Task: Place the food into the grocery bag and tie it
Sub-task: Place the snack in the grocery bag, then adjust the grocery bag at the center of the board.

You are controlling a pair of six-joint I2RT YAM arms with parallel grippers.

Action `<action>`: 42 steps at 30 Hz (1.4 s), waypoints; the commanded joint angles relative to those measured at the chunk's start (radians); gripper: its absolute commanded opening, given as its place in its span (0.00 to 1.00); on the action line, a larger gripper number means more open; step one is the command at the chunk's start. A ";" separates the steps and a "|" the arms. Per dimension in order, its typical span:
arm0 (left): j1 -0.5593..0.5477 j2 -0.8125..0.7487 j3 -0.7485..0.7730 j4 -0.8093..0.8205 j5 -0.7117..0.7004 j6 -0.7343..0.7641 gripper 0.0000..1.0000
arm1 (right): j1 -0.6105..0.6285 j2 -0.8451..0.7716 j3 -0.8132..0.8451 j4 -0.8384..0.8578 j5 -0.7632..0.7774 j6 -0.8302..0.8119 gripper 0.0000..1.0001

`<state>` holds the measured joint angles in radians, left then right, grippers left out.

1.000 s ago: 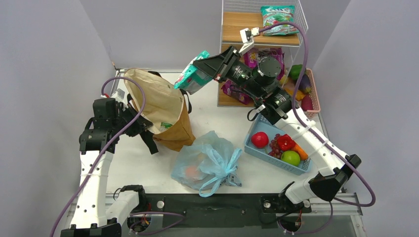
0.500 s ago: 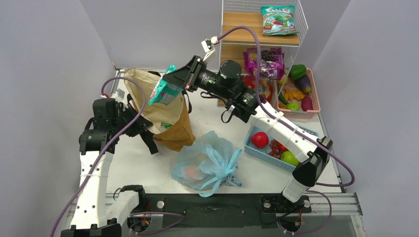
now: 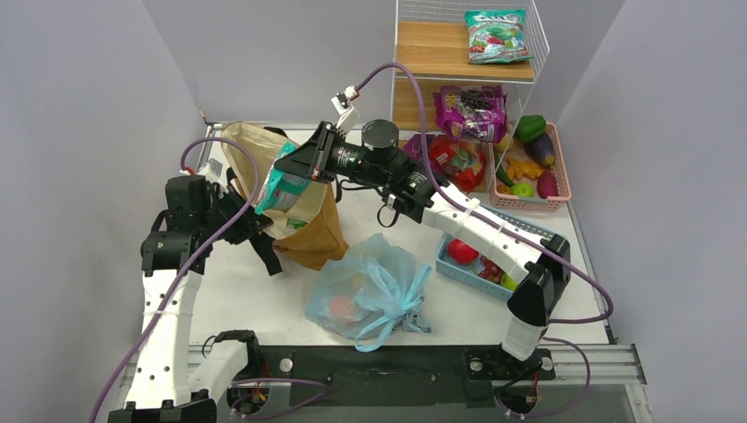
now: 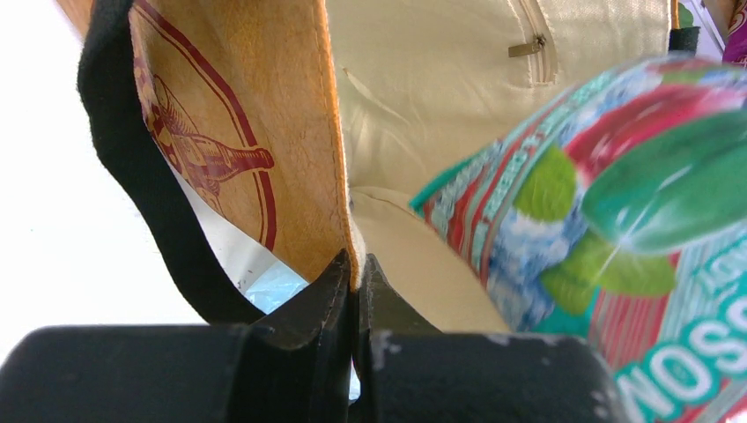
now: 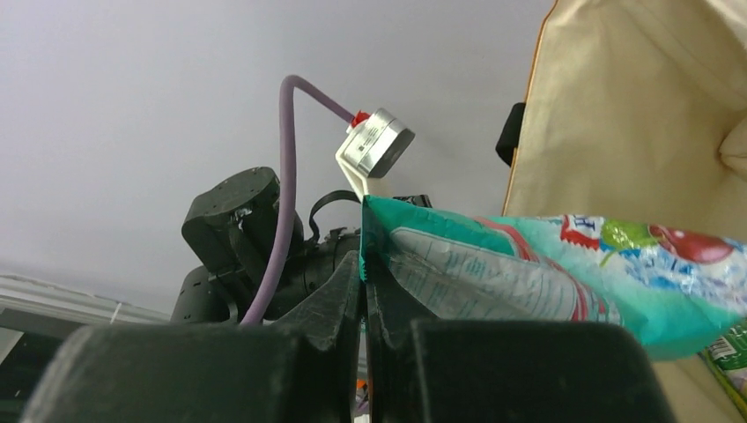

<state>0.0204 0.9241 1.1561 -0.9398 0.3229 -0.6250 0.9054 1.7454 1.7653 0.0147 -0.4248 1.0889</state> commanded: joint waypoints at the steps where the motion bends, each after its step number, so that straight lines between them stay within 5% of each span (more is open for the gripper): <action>1: 0.000 -0.013 0.015 0.012 0.024 -0.002 0.00 | 0.015 -0.017 0.060 0.054 -0.027 0.006 0.03; 2: 0.001 -0.013 0.014 0.012 0.024 -0.001 0.00 | 0.016 -0.014 0.062 0.035 -0.029 0.003 0.12; 4: 0.001 -0.013 0.016 0.012 0.023 -0.002 0.00 | 0.015 -0.010 0.076 -0.002 -0.028 -0.014 0.51; 8: 0.001 -0.014 0.016 0.012 0.022 -0.002 0.00 | 0.014 -0.001 0.129 -0.131 -0.020 -0.093 0.81; 17: 0.000 -0.023 0.011 0.005 0.019 0.005 0.00 | -0.056 -0.048 0.184 -0.368 0.129 -0.272 0.85; 27: 0.001 -0.037 -0.011 0.014 0.023 0.019 0.00 | -0.196 -0.123 -0.015 -0.445 0.229 -0.348 0.86; 42: 0.002 -0.037 -0.012 0.011 0.015 0.019 0.00 | -0.195 0.218 0.356 -0.574 0.077 -0.486 0.86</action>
<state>0.0204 0.9031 1.1431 -0.9470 0.3256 -0.6193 0.7063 1.9034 2.0598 -0.5343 -0.3027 0.6399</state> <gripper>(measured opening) 0.010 0.858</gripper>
